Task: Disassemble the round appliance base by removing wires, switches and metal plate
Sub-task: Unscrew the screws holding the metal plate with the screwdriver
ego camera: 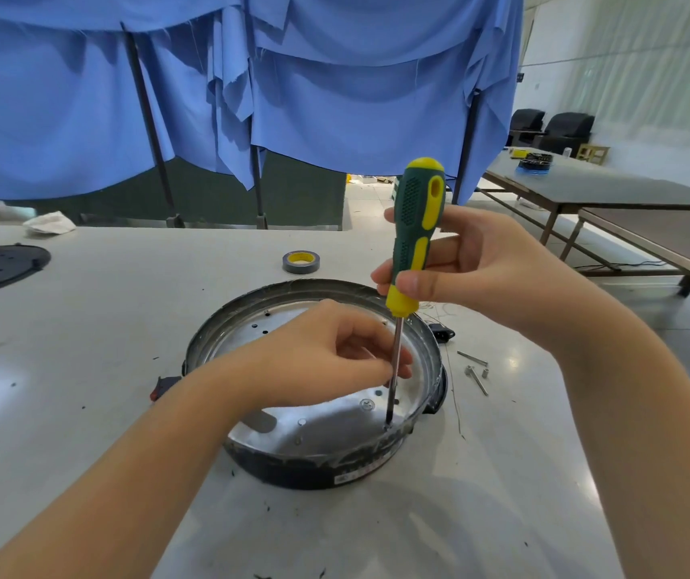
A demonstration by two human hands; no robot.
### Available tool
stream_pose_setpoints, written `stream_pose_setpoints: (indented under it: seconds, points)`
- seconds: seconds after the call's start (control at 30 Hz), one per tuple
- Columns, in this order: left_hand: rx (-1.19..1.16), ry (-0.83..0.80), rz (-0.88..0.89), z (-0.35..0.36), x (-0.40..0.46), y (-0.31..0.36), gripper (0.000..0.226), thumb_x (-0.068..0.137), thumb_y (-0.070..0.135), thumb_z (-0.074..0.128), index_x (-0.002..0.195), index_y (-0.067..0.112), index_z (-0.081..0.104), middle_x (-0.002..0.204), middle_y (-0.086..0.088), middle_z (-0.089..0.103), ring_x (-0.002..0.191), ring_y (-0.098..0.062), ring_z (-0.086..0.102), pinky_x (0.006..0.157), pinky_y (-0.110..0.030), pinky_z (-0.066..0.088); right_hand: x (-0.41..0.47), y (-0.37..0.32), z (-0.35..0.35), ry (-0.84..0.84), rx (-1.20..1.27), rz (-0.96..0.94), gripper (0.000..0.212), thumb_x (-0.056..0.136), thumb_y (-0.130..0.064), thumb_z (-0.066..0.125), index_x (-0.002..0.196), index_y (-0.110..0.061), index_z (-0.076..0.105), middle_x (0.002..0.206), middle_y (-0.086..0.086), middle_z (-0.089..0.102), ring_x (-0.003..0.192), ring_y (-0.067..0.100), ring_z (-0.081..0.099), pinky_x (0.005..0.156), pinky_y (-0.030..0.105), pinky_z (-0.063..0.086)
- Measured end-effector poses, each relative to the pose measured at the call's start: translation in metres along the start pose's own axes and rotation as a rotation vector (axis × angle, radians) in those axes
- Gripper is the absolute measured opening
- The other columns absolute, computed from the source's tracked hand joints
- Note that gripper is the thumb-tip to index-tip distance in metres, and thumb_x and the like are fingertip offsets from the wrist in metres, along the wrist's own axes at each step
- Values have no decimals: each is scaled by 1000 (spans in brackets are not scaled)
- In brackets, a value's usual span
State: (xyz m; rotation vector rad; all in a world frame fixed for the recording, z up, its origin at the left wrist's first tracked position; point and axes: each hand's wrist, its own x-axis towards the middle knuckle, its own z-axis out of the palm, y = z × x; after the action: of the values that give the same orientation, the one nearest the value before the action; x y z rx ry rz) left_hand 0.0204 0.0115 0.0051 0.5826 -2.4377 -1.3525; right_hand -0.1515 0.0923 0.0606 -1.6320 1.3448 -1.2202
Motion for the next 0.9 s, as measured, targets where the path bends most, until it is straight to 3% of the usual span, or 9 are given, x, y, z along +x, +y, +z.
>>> stream_pose_setpoints:
  seconds: [0.07,0.17,0.33,0.5,0.6,0.73,0.9]
  points:
    - [108,-69,-55,1,-2,1,36,76,10,53,94,34,74,93,14,75,91,-7,71,86,-31,58,-1,-1,0,13,7,-13,57,66,-16,73,120,-20,55,92,5,76,88,18,73,72,22,57]
    - [237,-122,-122,3,-1,-2,36,76,17,53,95,41,72,91,13,73,81,-9,68,80,-40,59,-2,-4,0,43,35,-42,56,67,-13,72,120,-18,55,91,6,76,86,19,74,70,20,56]
    - [310,-181,-145,7,-2,-6,22,78,28,64,95,38,73,87,7,68,65,-2,60,72,-33,60,-4,-6,-5,121,57,-84,56,67,-15,73,120,-17,56,91,7,76,87,22,74,73,23,57]
    - [395,-161,-116,12,2,-8,8,84,27,67,87,30,74,89,0,70,82,-17,66,77,-39,58,-5,-7,-10,156,86,-83,55,65,-15,72,118,-17,56,91,7,76,85,23,74,70,22,57]
    - [424,-156,-119,12,3,-10,9,85,29,68,83,36,72,88,8,70,84,-10,65,77,-32,58,-6,-7,-12,166,87,-82,53,64,-15,72,115,-18,57,90,7,76,85,22,74,68,21,57]
    - [506,-139,-107,15,2,-10,11,88,32,64,79,38,64,80,21,62,81,4,56,62,-7,43,-6,-7,-13,184,51,-87,54,64,-17,74,115,-18,57,90,6,76,85,22,74,69,23,57]
    - [606,-150,-71,19,-1,-8,9,94,31,55,88,38,55,88,19,54,85,0,53,73,-15,42,-3,-1,-14,230,-126,-65,57,60,-31,78,114,-24,59,92,1,76,85,20,74,80,30,59]
